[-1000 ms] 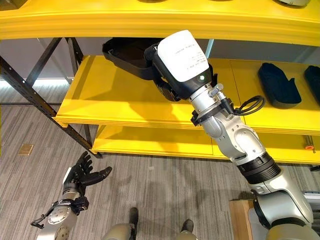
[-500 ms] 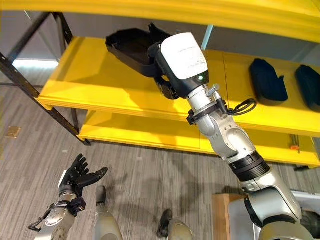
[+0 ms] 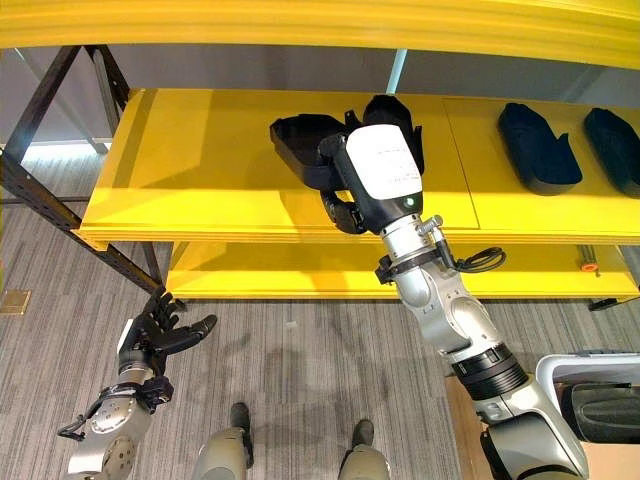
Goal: Move parts from the plastic box to the shelf.
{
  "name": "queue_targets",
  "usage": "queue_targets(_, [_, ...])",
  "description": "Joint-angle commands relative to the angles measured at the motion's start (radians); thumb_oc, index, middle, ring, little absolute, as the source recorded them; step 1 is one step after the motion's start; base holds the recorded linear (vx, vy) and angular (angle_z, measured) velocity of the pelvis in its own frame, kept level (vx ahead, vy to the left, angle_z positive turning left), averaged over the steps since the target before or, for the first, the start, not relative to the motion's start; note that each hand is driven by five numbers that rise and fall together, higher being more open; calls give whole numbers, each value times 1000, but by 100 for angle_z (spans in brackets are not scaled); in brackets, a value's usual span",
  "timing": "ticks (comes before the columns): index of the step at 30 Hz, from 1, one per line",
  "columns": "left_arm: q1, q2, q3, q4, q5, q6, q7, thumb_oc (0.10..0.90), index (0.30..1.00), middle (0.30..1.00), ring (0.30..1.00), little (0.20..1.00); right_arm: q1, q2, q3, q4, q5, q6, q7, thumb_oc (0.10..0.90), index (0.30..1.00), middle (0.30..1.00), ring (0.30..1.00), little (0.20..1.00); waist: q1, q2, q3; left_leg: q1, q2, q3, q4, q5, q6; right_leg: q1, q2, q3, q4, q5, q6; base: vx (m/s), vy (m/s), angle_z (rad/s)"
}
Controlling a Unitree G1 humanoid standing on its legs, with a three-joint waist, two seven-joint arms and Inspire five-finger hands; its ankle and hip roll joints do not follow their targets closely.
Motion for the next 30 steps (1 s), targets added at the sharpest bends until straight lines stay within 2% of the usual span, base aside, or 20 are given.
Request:
queue_targets(1, [20, 47, -16, -76, 38, -79, -12, 900, 1000, 1000, 1000, 1000, -175, -7, -80, -81, 0, -29, -104, 400, 300, 300, 300, 300, 6, -32, -129, -45, 93, -56, 39, -10, -38, 55, -94, -22, -10, -10, 59, 41, 27, -1])
queue_targets(10, [27, 46, -17, -70, 30, -79, -16, 900, 1000, 1000, 1000, 1000, -270, -22, -36, -43, -1, -21, -94, 400, 300, 300, 300, 300, 15, -39, -141, -46, 87, -60, 15, -2, -39, 67, -96, -36, -32, 5, 63, 5, 3, 0])
queue_targets(16, [29, 62, -21, -74, 18, -84, -26, 900, 1000, 1000, 1000, 1000, -391, -16, 39, 67, 33, -8, -81, 400, 300, 300, 300, 300, 33, -41, -137, -59, 83, -73, 13, 5, -42, 69, -94, -48, -32, 6, 61, -1, -2, 1])
queue_targets(25, [25, 97, -37, -71, -15, -94, -41, 900, 1000, 1000, 1000, 1000, -548, 19, 141, 269, 98, 15, -62, 400, 300, 300, 300, 300, 85, -48, -110, -112, 73, -117, 1, 31, -47, 63, -85, -89, -31, 4, 54, -2, -26, 17])
queue_targets(30, [23, 106, -43, -76, -37, -103, -41, 900, 1000, 1000, 1000, 1000, -578, 32, 164, 331, 120, 23, -60, 400, 300, 300, 300, 300, 109, -39, -85, -144, 65, -137, 3, 40, -48, 52, -84, -113, -23, 0, 52, 5, -3, 15])
